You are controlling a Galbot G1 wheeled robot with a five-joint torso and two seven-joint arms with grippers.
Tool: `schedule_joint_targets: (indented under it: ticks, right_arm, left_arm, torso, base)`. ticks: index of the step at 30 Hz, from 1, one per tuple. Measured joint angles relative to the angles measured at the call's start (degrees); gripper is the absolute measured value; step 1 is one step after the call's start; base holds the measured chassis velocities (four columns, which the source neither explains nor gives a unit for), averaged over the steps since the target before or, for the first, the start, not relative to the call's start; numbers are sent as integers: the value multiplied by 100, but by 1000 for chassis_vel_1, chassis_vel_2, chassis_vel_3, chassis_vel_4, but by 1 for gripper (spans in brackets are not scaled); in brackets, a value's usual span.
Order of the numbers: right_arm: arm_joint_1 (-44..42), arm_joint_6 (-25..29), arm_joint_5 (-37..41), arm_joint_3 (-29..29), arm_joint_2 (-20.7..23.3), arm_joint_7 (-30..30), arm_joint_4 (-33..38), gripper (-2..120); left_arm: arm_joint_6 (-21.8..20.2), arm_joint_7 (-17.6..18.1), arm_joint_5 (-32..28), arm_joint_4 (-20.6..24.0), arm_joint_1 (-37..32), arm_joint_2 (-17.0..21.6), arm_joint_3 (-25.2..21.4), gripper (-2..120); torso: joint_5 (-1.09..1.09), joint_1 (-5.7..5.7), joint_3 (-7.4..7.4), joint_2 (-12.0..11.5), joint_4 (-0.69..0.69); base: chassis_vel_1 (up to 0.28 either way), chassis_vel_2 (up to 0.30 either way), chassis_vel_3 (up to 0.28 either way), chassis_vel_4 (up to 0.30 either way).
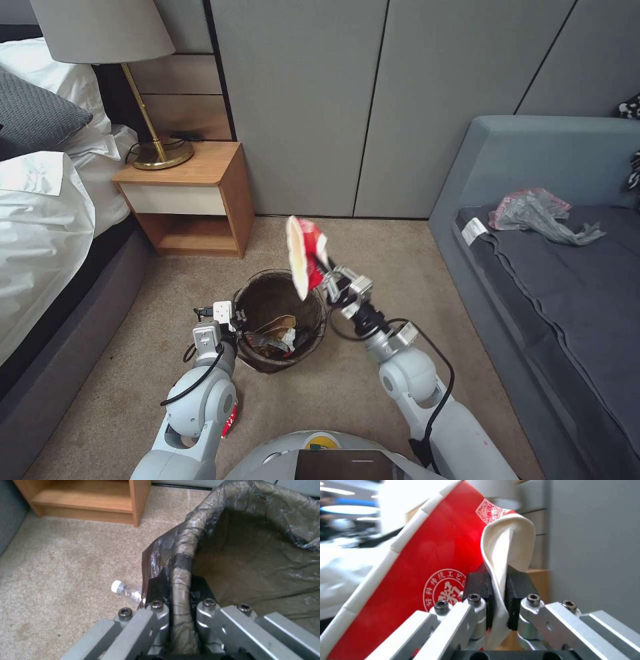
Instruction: Pick up the trash bin, then pick up the garbage from the floor and place it into the trash bin.
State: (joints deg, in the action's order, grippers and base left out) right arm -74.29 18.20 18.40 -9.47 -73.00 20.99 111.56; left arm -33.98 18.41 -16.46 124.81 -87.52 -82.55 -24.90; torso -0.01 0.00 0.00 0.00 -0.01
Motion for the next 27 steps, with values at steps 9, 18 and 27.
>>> schedule_joint_targets:
  ticks: [9, 18, 27]
  right_arm:
    - [427, -77, -183, 964, 198, 51, -669, 7]
    - [452, -80, -349, 1053, 116, -112, -1122, 21]
    - [411, -69, -353, 1005, 112, -113, -1119, 47]
  left_arm:
    - [-11, 7, 49, 25, -13, -23, 44, 4]
    - [-11, 5, 58, 48, 4, -27, 41, 4]
    - [-4, 2, 33, 47, 15, -20, 37, 4]
  torso:
    - [0, 0, 0, 0, 1]
    - [0, 0, 0, 0, 0]
    - [0, 0, 0, 0, 0]
  base:
    - [0, 0, 0, 0]
    - [0, 0, 0, 0]
    - [0, 0, 0, 0]
